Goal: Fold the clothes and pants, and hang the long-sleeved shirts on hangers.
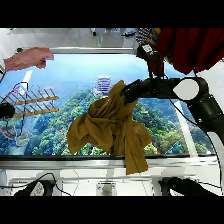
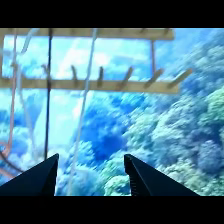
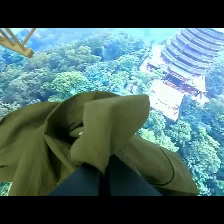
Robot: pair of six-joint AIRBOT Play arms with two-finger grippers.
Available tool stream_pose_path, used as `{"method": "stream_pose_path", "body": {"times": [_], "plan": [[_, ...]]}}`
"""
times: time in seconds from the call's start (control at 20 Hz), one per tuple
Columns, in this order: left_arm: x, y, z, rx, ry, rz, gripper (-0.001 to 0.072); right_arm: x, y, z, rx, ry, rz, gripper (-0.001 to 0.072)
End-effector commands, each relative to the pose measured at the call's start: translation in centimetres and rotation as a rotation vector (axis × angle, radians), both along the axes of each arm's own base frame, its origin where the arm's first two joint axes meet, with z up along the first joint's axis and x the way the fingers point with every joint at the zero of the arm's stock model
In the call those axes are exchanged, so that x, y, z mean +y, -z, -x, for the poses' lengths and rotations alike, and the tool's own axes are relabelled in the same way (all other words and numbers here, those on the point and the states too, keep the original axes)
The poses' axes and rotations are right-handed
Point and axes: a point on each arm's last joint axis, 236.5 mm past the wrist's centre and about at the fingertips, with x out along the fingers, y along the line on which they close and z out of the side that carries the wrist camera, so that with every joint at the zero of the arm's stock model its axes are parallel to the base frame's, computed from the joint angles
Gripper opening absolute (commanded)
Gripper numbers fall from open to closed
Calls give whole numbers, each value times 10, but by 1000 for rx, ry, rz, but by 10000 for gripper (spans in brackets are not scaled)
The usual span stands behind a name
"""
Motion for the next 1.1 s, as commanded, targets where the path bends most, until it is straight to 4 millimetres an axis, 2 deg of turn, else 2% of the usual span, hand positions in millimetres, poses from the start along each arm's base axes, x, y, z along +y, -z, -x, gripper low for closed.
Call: {"method": "stream_pose_path", "body": {"times": [0.0,0.15,0.5,0.75,0.95,1.0,1.05], "plan": [[54,44,21,106,-144,90,512,0,3,3,10,-10,8,53],[73,71,27,160,-206,140,515,0,4,4,1,-30,25,53],[85,118,17,226,-221,189,517,0,-1,-1,-63,-59,48,54],[71,170,13,337,-186,278,516,0,-1,-1,-65,-60,49,54],[52,187,-2,345,-107,300,500,1,-1,-1,-57,-56,43,54],[53,188,-6,337,-109,293,393,1,-1,-1,-51,-48,37,54],[55,189,-8,328,-110,285,161,1,-1,-1,-46,-45,34,54]]}}
